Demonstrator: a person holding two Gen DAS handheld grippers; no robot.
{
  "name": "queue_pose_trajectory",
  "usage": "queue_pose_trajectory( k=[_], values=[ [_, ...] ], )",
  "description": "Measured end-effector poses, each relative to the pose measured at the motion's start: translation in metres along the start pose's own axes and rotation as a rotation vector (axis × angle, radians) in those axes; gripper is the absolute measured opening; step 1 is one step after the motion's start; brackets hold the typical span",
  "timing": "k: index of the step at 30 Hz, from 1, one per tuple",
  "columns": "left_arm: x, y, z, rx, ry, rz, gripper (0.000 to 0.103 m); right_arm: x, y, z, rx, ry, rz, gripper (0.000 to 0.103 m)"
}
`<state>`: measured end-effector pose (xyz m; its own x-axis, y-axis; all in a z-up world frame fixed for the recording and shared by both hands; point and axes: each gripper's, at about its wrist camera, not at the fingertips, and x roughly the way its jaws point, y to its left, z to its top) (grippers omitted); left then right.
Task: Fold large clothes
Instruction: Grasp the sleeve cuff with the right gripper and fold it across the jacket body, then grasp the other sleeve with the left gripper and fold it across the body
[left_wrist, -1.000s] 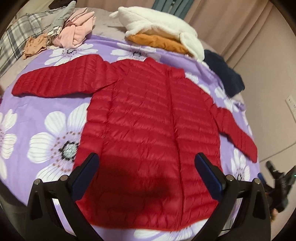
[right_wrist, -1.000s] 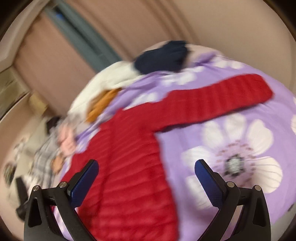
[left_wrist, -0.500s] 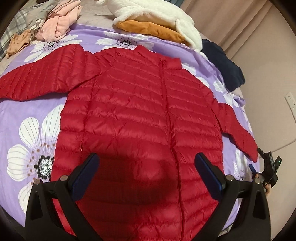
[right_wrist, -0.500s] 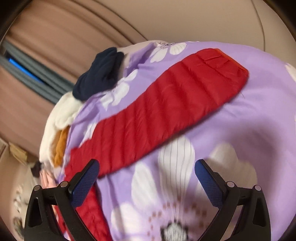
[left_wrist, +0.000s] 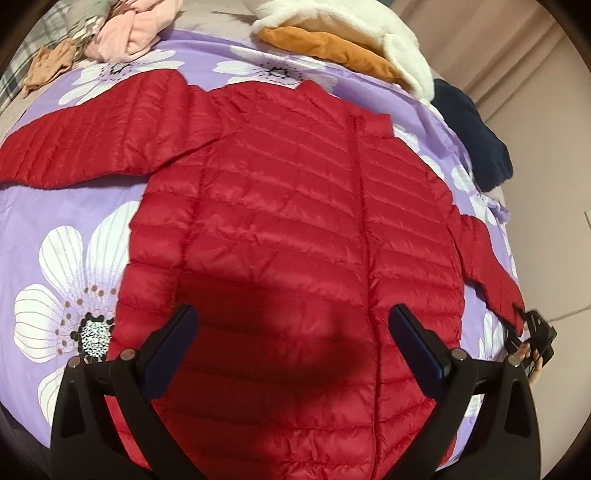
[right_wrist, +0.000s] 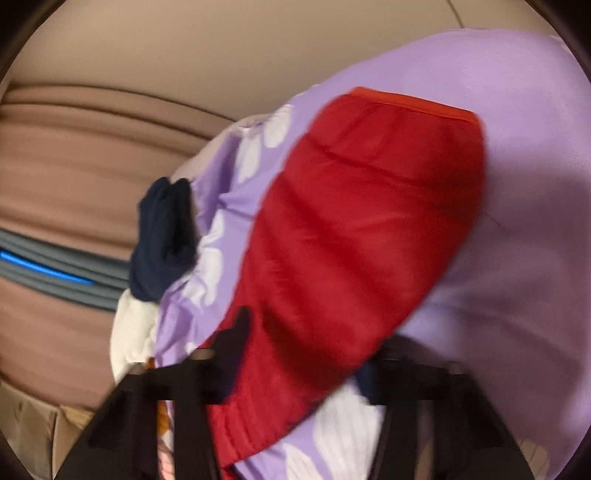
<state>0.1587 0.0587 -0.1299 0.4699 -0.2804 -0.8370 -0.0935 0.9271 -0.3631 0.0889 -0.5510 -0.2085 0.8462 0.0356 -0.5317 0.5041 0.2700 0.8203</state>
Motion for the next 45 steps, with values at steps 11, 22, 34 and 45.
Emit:
queue_pose_trajectory(
  k=[11,22,34,45],
  values=[
    [-0.023,0.056,0.003,-0.172,-0.037,-0.014,0.103,-0.071,0.14,-0.029,-0.542,-0.132,-0.04,0.014],
    [-0.047,0.137,0.02,-0.358,-0.107,0.005,0.103,-0.052,0.314,-0.191,-1.104,-0.081,0.054,0.014],
    [-0.049,0.209,0.016,-0.501,-0.119,0.014,0.103,0.072,0.335,-0.408,-1.568,0.171,0.037,0.014],
    [-0.045,0.229,0.019,-0.55,-0.127,-0.037,0.103,0.082,0.276,-0.456,-1.8,0.449,-0.017,0.023]
  ],
)
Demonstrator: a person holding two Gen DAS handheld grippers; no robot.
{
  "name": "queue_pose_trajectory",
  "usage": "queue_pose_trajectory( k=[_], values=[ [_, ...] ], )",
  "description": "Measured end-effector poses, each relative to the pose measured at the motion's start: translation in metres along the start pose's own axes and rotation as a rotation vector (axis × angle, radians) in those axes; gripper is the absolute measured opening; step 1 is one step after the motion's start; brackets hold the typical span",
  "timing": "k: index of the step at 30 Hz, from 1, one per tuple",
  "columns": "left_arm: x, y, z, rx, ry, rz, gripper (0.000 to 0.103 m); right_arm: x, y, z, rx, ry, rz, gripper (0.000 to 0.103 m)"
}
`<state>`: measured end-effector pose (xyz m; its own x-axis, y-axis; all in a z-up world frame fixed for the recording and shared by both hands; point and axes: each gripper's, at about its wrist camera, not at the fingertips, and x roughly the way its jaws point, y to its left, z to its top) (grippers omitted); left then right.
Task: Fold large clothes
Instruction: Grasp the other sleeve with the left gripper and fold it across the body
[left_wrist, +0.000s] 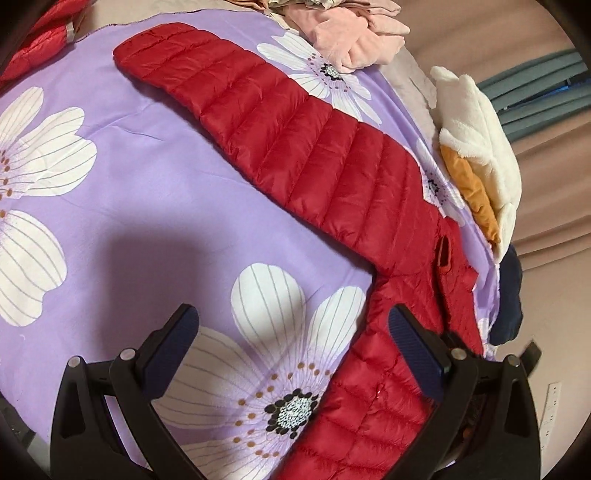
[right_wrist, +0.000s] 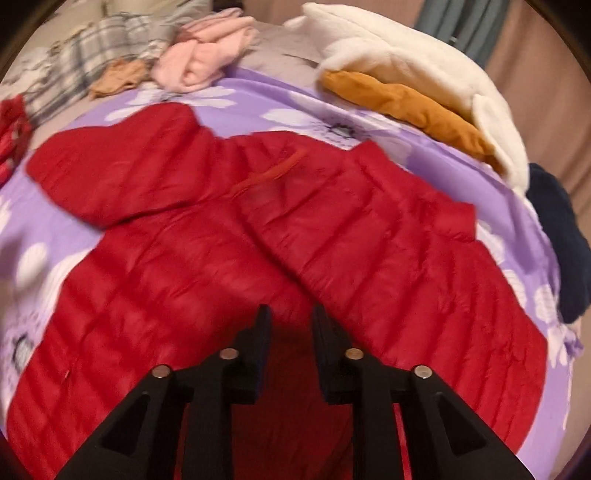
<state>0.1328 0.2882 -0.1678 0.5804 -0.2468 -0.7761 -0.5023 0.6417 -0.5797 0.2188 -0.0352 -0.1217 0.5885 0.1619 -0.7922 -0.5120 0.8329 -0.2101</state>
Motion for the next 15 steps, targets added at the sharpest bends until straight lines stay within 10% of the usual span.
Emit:
queue_pose_trajectory(
  k=[2,4,8,11,15],
  values=[
    [0.002,0.002,0.003,-0.019,0.002,-0.025,0.103,-0.014,-0.006,0.0,0.004,-0.036,-0.001,0.031],
    [0.004,0.004,0.005,-0.04,0.008,-0.041,0.103,-0.023,-0.016,0.002,0.029,-0.07,-0.025,0.07],
    [0.005,0.005,0.006,-0.051,0.014,-0.047,0.103,-0.006,-0.011,0.002,0.004,-0.064,-0.065,0.073],
    [0.006,0.007,0.01,-0.064,0.019,-0.048,0.103,0.026,0.003,0.002,-0.063,-0.018,-0.13,0.062],
    [0.005,0.011,0.017,-0.085,0.007,-0.068,0.103,0.042,0.003,0.01,-0.023,-0.021,-0.171,0.015]
  ],
)
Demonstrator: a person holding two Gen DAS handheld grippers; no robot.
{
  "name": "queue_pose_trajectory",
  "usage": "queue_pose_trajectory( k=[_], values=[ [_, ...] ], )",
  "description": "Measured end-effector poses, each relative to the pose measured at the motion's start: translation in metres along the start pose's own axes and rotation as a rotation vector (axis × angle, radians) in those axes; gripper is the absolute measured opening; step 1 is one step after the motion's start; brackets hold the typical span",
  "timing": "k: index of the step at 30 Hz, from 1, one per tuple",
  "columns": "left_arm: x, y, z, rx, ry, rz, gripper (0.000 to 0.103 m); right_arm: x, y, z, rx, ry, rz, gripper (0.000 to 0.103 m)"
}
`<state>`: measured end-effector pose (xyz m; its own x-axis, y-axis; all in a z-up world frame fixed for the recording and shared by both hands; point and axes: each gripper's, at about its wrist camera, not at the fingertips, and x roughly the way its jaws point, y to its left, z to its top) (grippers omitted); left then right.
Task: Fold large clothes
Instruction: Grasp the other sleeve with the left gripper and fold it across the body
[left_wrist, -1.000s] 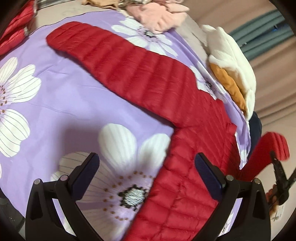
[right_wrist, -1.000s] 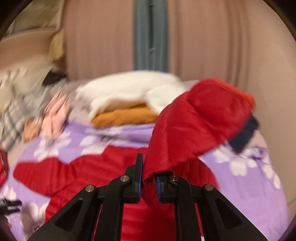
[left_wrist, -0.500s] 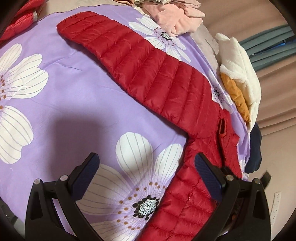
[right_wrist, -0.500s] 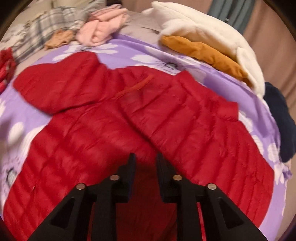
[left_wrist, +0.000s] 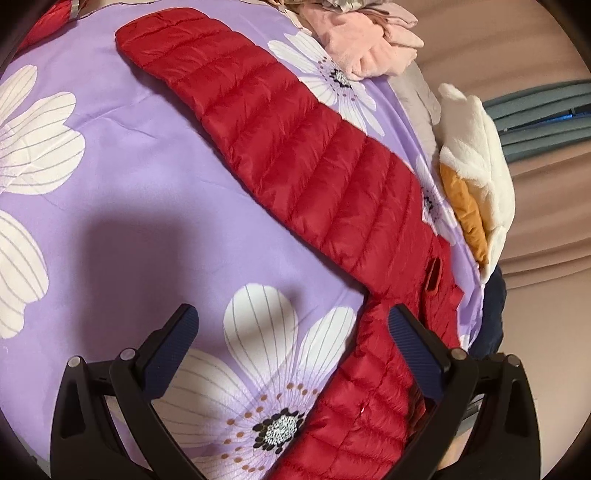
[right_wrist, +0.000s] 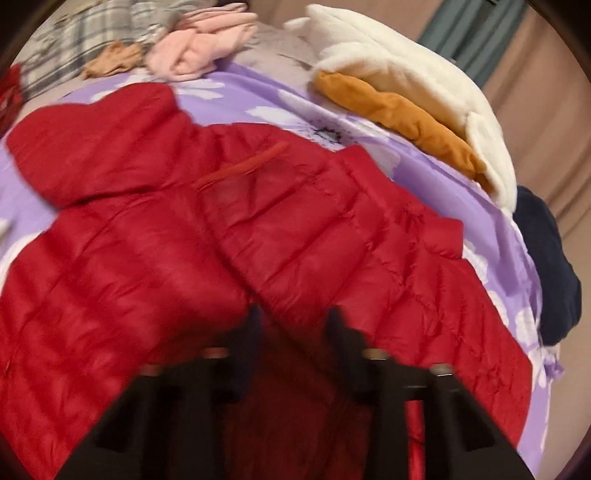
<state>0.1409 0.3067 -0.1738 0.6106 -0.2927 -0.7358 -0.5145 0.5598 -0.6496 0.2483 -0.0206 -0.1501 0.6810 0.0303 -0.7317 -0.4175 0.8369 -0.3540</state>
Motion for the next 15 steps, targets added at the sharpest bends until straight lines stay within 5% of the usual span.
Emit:
queue_pose_trajectory(
  k=[5,11,15],
  values=[
    [0.007,0.006,0.013,-0.056,-0.002,-0.082,0.102,-0.039,-0.011,-0.015,0.003,-0.09,0.095,0.007],
    [0.03,0.007,0.029,-0.145,0.018,-0.18,0.103,-0.041,0.002,-0.048,-0.118,-0.013,0.135,0.007],
    [0.041,0.008,0.034,-0.194,0.022,-0.214,0.103,-0.058,-0.002,-0.04,-0.064,-0.018,0.187,0.011]
  ],
)
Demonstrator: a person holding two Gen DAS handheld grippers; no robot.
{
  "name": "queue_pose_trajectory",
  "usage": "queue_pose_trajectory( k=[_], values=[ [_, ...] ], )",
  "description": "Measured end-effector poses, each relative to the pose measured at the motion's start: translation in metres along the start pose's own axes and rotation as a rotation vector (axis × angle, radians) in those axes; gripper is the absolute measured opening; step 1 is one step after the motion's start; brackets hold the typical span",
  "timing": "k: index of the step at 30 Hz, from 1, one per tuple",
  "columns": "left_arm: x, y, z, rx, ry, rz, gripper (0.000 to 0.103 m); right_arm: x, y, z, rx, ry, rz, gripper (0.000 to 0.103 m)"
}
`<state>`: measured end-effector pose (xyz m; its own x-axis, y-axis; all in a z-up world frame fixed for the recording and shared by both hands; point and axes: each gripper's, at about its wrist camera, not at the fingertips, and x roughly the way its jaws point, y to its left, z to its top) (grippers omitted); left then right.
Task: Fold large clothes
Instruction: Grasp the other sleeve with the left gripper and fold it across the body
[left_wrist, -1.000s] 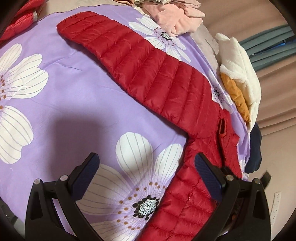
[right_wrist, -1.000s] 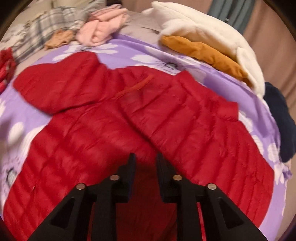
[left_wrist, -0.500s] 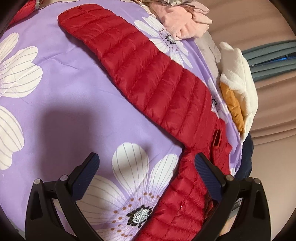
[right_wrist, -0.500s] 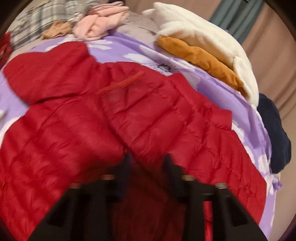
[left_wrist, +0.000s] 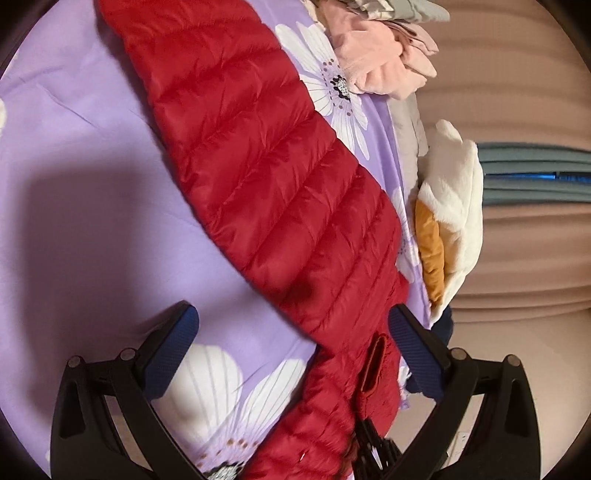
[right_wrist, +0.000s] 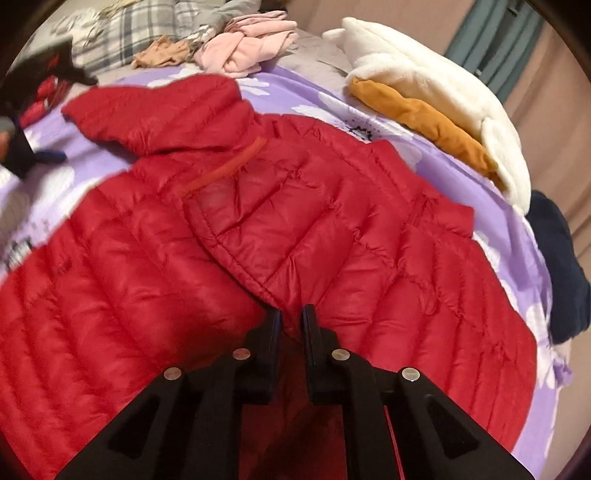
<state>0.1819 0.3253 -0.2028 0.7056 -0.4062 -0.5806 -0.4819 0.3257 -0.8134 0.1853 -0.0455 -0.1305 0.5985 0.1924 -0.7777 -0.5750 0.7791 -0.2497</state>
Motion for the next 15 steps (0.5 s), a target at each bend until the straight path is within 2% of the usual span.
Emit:
queue_pose_trajectory(
  k=[2,3,4,6,11,13,15],
  values=[
    [0.003,0.001,0.004,-0.016,-0.005,-0.023,0.103,-0.019,-0.003,0.005,0.039,-0.055,0.075,0.014],
    [0.004,0.002,0.006,-0.027,-0.009,-0.036,0.103,-0.03,-0.003,0.007,0.067,-0.088,0.131,0.02],
    [0.004,0.003,0.009,-0.041,-0.016,-0.049,0.103,-0.036,-0.004,0.008,0.088,-0.11,0.178,0.03],
    [0.003,0.005,0.016,-0.074,-0.037,-0.072,0.103,-0.039,-0.004,0.012,0.121,-0.152,0.23,0.039],
    [-0.006,0.011,0.035,-0.114,-0.111,-0.079,0.103,-0.003,-0.015,0.027,0.244,-0.122,0.171,0.038],
    [-0.01,0.014,0.044,-0.124,-0.126,-0.088,0.102,0.02,-0.016,0.028,0.293,-0.063,0.208,0.037],
    [-0.013,0.017,0.052,-0.142,-0.137,-0.105,0.102,0.036,-0.008,0.023,0.283,-0.008,0.207,0.035]
  ],
)
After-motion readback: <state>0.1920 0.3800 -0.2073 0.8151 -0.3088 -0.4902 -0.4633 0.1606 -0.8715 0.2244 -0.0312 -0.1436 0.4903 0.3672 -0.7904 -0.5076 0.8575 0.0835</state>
